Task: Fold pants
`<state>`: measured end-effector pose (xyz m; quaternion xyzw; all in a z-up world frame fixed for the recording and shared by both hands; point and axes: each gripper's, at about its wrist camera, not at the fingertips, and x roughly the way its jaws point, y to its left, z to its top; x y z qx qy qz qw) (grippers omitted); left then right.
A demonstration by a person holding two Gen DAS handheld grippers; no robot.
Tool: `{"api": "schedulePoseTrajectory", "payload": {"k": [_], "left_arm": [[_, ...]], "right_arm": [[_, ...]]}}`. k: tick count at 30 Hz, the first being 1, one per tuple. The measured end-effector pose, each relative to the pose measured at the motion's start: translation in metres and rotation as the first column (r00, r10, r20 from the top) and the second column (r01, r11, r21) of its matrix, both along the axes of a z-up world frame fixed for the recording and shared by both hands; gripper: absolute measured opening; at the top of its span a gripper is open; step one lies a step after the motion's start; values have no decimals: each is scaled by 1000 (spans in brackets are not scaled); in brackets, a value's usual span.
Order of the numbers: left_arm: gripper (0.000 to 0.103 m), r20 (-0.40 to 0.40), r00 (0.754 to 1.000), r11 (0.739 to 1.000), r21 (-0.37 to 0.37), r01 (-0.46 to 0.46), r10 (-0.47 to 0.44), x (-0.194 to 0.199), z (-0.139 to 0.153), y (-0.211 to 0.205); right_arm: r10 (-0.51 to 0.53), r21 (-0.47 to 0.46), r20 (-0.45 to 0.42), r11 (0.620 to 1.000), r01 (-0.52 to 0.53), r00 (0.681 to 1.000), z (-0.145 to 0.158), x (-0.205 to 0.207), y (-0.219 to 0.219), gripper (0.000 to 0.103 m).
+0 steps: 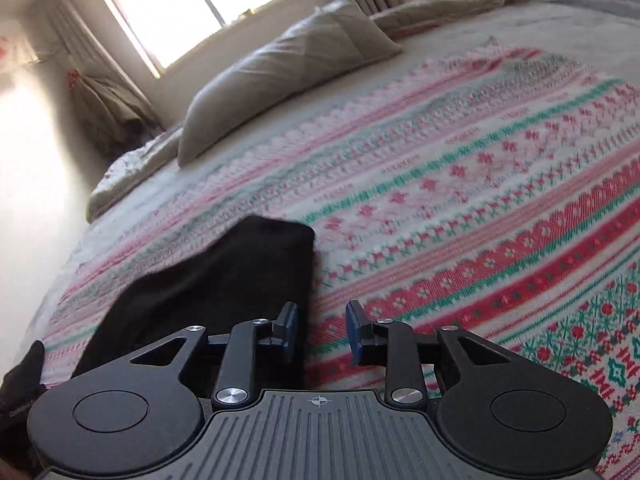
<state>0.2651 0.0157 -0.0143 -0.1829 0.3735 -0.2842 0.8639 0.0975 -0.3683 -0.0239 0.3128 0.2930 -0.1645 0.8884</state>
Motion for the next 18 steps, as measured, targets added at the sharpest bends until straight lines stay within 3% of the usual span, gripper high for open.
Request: {"api": "schedulePoseTrajectory", "payload": {"k": [1, 4, 5, 9, 12, 15, 18], "left_arm": [[65, 9, 1000, 1000, 14, 1, -1, -1, 4, 0], [70, 8, 1000, 998, 67, 18, -19, -5, 13, 2], [70, -5, 999, 997, 73, 32, -31, -7, 15, 3], [72, -42, 994, 992, 76, 101, -98, -22, 15, -3], [76, -53, 987, 982, 102, 159, -154, -37, 13, 0], [74, -59, 982, 975, 124, 186, -180, -43, 15, 6], [74, -90, 978, 975, 104, 196, -187, -45, 15, 17]], "right_arm": [[7, 33, 10, 999, -8, 1000, -4, -4, -2, 31], [38, 63, 45, 997, -41, 998, 3, -17, -2, 64], [49, 61, 54, 997, -53, 997, 8, -23, 1, 66], [129, 54, 2, 990, -129, 992, 20, -34, 21, 66], [194, 133, -41, 973, -187, 980, 11, -51, 39, 66], [232, 261, -5, 939, -223, 973, -1, -66, 49, 57], [214, 300, 17, 931, -209, 977, -8, -80, 51, 44]]}}
